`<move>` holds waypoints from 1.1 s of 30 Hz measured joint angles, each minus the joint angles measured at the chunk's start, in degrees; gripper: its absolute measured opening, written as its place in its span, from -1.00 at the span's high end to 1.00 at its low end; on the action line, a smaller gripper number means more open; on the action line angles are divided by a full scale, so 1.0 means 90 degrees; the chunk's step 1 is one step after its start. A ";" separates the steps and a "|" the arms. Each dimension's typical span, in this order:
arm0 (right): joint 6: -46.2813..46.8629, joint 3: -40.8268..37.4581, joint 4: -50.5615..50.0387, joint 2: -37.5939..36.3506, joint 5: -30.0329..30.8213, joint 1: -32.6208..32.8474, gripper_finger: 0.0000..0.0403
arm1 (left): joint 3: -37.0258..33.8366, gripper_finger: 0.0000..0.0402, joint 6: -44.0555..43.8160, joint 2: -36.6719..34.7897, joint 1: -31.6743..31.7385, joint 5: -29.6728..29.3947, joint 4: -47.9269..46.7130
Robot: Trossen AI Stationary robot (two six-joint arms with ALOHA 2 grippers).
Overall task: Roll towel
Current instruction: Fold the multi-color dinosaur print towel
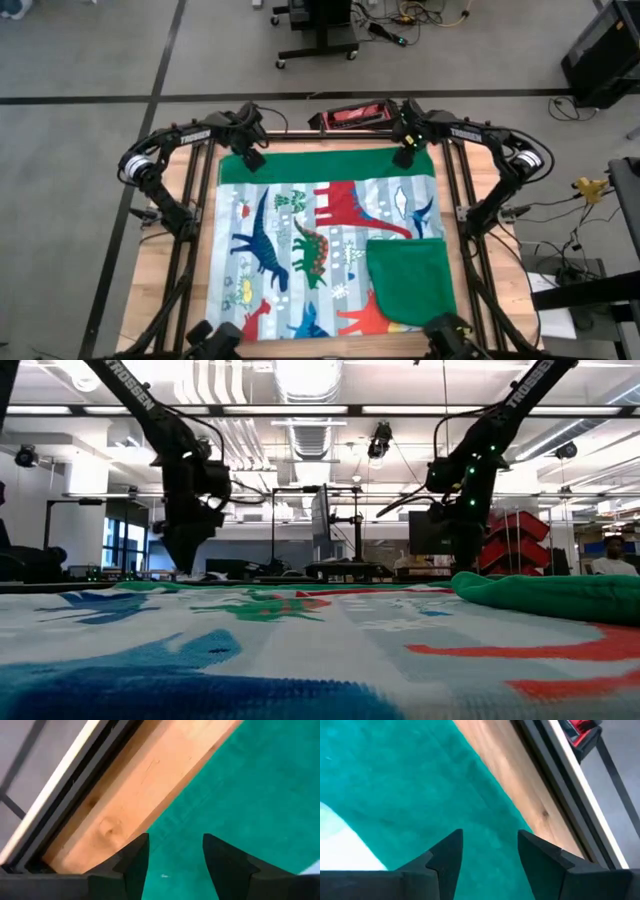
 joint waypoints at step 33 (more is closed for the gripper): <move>-0.0408 0.0797 -0.0905 0.0044 -0.0018 0.0265 -0.54 | 0.1084 -0.03 0.1535 0.1787 0.0389 -0.0627 -0.1588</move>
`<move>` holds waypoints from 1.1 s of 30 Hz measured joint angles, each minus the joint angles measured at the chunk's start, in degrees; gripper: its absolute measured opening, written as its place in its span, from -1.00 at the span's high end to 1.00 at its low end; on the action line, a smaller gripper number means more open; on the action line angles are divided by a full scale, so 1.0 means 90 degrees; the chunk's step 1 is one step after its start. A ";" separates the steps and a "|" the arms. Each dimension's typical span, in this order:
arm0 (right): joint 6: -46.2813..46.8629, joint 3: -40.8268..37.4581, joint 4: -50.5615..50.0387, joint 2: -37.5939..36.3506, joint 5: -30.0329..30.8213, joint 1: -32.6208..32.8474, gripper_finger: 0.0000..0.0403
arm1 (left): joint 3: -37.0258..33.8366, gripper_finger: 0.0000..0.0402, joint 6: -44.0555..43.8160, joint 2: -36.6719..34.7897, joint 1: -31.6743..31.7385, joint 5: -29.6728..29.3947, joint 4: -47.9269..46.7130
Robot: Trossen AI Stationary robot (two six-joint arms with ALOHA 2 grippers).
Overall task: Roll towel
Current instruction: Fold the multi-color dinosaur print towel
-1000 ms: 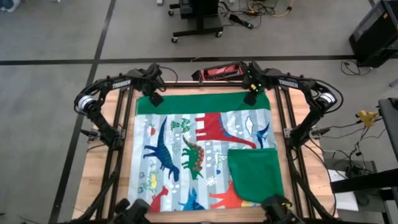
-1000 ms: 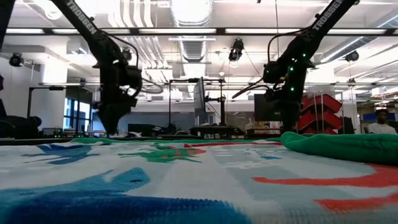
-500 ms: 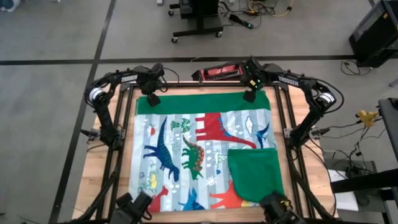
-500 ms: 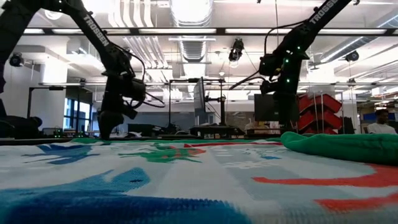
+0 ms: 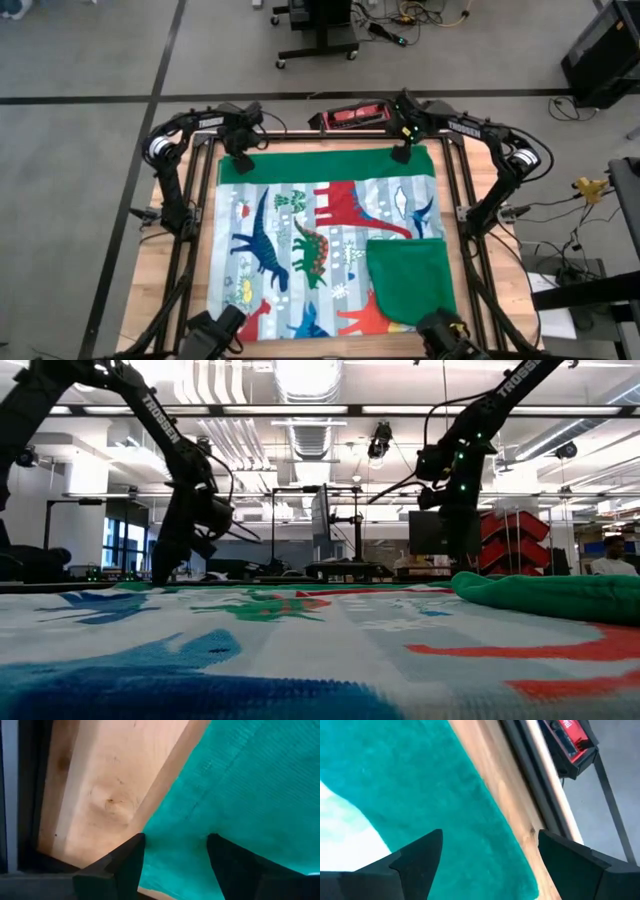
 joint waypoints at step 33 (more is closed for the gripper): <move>-0.1038 0.1098 -0.0078 0.1581 0.0385 -0.0020 -0.49 | -0.0049 0.92 -0.0509 0.0377 -0.0338 0.0058 -0.0478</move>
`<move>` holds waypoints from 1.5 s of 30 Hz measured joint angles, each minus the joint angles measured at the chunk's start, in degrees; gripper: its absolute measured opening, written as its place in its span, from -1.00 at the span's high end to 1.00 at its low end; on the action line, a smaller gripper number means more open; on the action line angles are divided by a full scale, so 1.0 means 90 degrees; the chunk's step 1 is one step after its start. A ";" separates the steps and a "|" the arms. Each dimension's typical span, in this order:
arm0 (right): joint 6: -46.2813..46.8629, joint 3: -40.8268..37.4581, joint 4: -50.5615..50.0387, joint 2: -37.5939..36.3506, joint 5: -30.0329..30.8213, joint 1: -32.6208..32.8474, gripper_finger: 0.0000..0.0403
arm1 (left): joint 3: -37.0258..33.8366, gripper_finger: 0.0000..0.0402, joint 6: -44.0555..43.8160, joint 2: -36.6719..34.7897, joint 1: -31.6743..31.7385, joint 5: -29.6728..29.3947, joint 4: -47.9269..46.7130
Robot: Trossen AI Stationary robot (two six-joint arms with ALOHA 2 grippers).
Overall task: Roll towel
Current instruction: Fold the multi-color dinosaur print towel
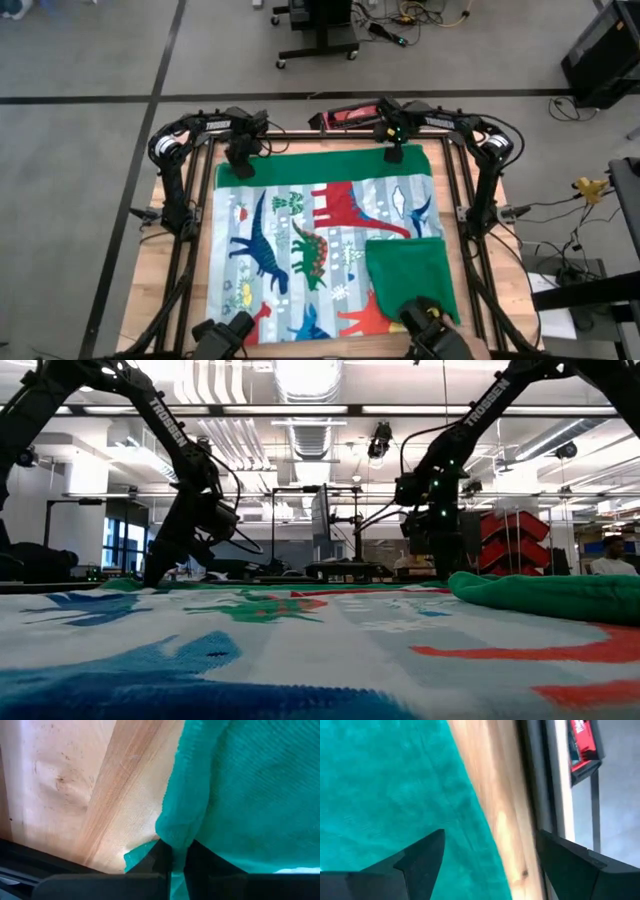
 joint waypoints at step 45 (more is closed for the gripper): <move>0.0709 -0.0197 -0.0261 -0.1051 -0.0289 -0.0560 0.99 | 0.0170 0.92 -0.0481 -0.1010 0.0010 -0.0534 0.0791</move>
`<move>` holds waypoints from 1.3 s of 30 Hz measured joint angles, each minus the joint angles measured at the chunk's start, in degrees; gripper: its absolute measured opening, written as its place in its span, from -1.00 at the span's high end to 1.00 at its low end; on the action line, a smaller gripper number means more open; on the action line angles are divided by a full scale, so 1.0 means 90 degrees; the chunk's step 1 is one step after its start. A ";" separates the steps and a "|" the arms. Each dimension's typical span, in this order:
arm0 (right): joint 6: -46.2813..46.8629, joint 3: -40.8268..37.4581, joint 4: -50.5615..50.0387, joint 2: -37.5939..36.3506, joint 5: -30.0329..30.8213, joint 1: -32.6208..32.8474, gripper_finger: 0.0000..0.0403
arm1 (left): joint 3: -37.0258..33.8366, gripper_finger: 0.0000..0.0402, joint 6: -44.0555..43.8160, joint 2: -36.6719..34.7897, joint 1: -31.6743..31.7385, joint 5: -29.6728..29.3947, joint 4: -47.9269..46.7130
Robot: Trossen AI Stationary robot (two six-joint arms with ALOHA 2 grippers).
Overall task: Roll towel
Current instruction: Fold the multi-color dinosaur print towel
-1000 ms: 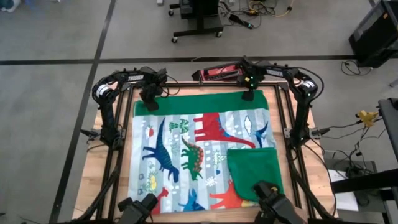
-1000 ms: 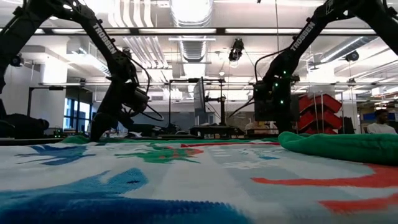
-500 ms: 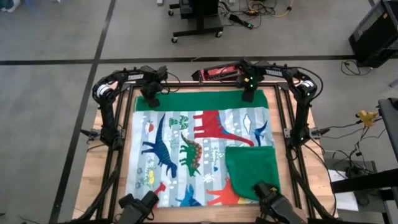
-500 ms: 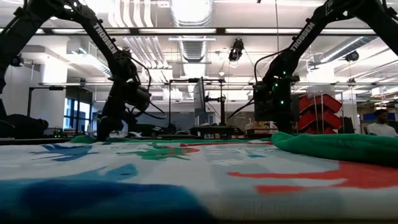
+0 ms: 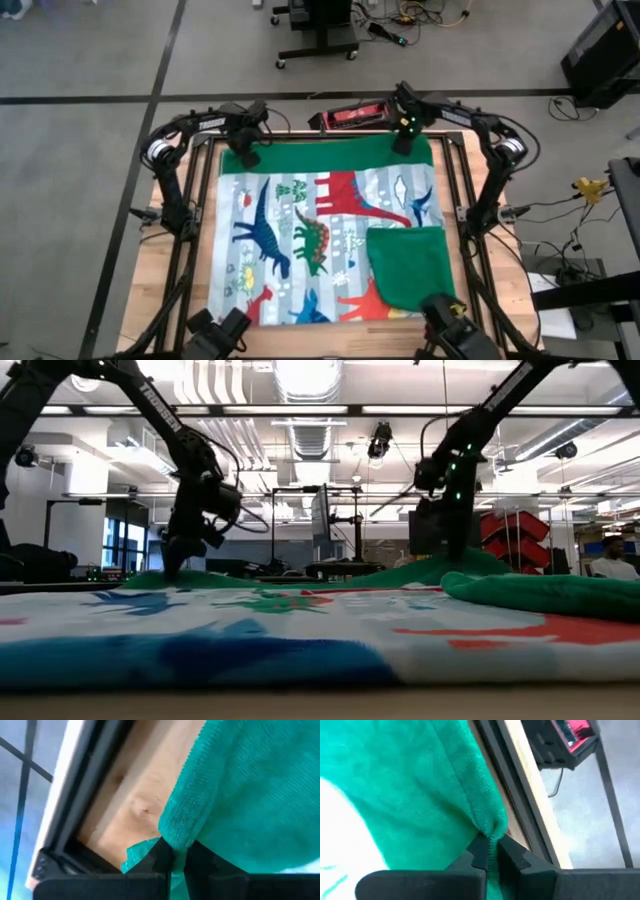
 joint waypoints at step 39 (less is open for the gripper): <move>0.1145 -0.0601 -0.0907 -0.2629 0.1956 0.1176 1.00 | -0.0124 0.97 -0.1061 -0.3373 -0.0504 -0.0135 -0.0482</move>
